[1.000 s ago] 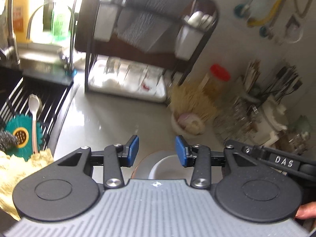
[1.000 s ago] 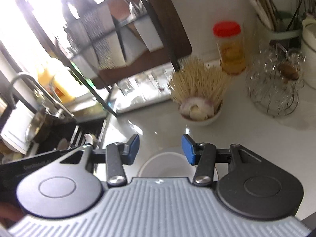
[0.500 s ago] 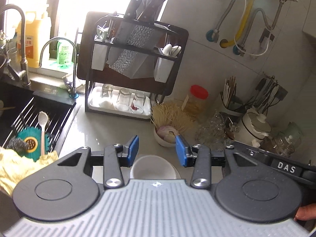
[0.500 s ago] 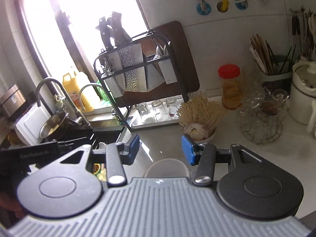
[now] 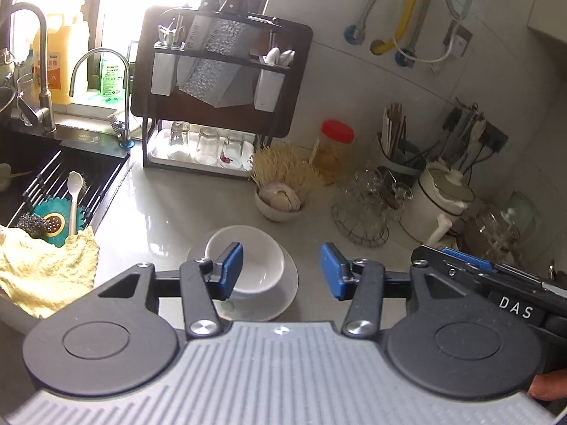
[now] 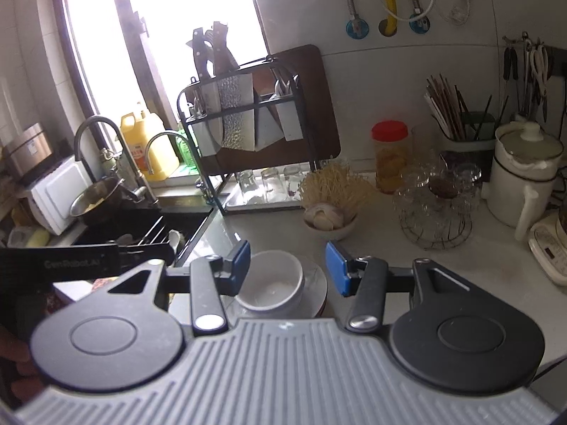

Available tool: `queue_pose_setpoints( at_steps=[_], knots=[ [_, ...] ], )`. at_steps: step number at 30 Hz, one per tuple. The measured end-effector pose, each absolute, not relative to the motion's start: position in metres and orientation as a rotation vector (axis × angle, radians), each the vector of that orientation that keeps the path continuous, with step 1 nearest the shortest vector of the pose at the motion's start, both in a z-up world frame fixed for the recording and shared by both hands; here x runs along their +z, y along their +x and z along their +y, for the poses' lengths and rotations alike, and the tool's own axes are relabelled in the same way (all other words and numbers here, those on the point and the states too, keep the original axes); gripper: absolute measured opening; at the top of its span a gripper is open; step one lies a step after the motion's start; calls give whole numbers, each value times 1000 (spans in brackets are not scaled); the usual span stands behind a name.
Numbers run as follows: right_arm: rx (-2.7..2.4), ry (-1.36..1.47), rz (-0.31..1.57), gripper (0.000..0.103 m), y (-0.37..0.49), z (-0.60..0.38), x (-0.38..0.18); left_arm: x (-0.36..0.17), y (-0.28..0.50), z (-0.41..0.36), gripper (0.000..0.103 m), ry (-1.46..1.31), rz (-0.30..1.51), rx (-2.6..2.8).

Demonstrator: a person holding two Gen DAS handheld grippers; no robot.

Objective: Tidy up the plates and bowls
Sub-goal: 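Raise both open grippers away from the bowls on the plates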

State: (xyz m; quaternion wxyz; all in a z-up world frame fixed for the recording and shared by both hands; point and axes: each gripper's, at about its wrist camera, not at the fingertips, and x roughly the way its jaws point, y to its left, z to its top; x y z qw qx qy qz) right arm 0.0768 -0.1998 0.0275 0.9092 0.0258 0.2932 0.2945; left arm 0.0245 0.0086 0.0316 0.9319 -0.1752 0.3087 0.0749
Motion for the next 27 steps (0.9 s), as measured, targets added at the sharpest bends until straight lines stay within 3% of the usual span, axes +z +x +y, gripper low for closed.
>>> queue_pose_setpoints(
  at_steps=[6,13,18,27],
  knots=[
    [576,29,592,50,59,-213,20,33,7,-8,68,-341,642,153],
    [536,32,569,51,50,-230,19,32,-1,-24,88,-296,630,158],
    [514,64,560,82,49,-242,18,34,-2,-35,96,-254,638,154],
    [520,32,599,83,44,-248,9,23,-10,-37,99,-249,691,191]
  ],
)
